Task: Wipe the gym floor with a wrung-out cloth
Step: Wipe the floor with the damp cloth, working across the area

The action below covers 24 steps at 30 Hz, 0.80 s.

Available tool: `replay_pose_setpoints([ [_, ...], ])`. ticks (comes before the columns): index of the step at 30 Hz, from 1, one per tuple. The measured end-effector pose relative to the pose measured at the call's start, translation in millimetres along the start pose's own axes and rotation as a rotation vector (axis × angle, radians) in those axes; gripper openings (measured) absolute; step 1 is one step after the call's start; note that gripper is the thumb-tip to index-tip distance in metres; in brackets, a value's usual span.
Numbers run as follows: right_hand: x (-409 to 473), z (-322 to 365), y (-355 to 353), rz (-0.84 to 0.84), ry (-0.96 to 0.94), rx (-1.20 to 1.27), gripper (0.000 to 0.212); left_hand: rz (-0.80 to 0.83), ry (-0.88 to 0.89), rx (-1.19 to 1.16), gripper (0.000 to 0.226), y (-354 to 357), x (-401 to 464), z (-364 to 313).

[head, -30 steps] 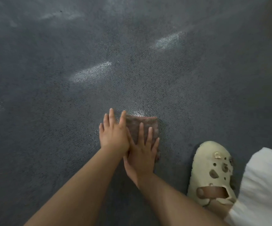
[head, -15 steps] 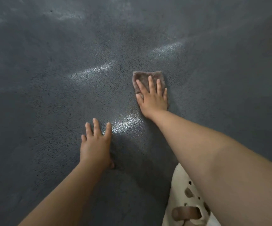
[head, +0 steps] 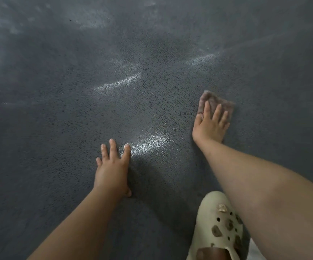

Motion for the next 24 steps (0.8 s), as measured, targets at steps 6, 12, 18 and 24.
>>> replay_pose_setpoints([
  [6,-86,8,26,0.004,0.126,0.082,0.057,-0.036,0.015,-0.027,0.131,1,-2,2],
  [12,-202,51,73,0.108,-0.008,0.08,0.057,-0.129,0.103,-0.014,0.116,7,-20,22],
  [18,-215,43,81,0.15,-0.397,-0.118,0.059,-0.176,0.081,0.008,0.105,26,-57,56],
  [24,-122,7,40,0.09,-0.245,-0.155,0.055,-0.114,-0.052,0.005,0.117,42,-90,110],
])
Point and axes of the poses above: each hand's wrist, its own x-axis towards the middle knuckle, its own y-axis out of the palm, z = x × y, the point moved 4 cm from there along x, towards the middle knuckle, and after that the axes turned 3 degrees about -x, right-handed, at the moved point
